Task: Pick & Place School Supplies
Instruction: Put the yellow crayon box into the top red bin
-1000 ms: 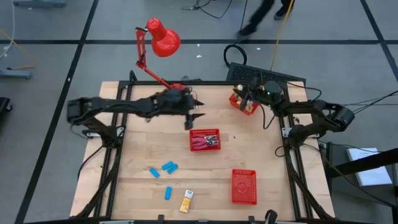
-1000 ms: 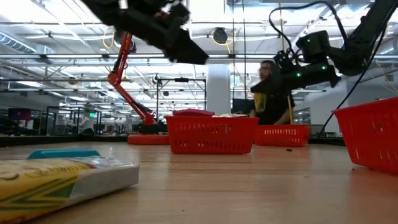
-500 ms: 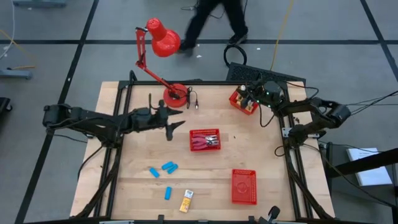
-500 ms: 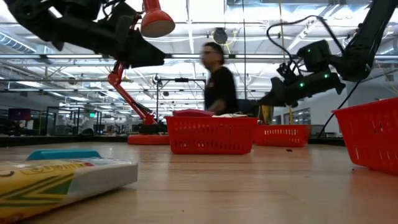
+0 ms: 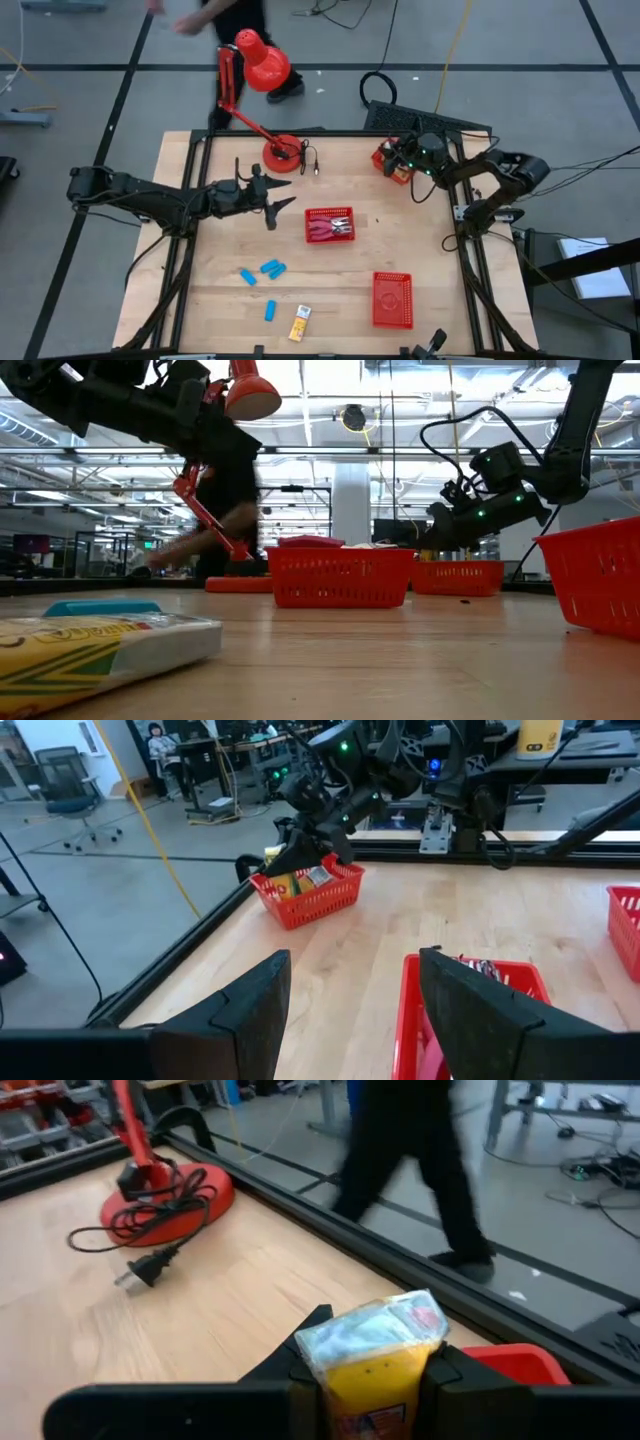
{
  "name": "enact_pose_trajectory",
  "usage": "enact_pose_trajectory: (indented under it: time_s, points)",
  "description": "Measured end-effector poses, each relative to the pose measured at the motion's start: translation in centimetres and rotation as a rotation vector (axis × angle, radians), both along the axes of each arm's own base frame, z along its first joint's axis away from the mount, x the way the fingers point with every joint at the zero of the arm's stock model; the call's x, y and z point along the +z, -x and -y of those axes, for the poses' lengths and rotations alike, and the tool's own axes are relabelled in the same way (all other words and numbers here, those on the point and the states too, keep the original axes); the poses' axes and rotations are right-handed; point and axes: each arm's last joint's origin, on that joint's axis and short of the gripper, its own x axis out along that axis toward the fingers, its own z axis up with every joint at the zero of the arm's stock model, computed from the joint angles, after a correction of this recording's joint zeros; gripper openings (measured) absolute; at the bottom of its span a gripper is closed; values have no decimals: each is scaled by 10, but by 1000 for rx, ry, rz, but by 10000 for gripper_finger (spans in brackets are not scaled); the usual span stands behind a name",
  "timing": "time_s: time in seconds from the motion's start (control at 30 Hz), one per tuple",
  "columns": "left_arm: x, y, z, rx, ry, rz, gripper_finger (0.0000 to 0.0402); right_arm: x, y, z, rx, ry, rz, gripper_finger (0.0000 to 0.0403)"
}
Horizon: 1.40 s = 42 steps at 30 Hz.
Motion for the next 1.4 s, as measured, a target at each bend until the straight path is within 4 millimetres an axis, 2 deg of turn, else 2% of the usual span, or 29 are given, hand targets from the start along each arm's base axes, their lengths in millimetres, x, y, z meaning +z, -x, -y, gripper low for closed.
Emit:
enact_pose_trajectory:
  time_s: [0.27,0.5,0.67,0.8,1.03,1.27,1.4]
  points:
    - [0,0,0,0,0,-3,225,-2,2,-1,-38,-26,-33,56]
    - [-1,0,0,1,0,-8,225,-2,2,-1,-42,-38,-13,191]
    - [-1,0,0,1,0,-10,225,7,-1,0,-36,30,53,236]
    - [-1,0,0,1,0,-12,225,10,-1,0,-40,40,88,234]
    - [-2,0,-1,29,-5,-17,225,14,-2,0,-30,59,109,206]
    - [-2,0,-1,30,-5,-18,225,41,-10,-18,78,204,130,202]
    - [-2,0,-1,31,-5,-17,225,51,-5,-18,-5,167,72,197]
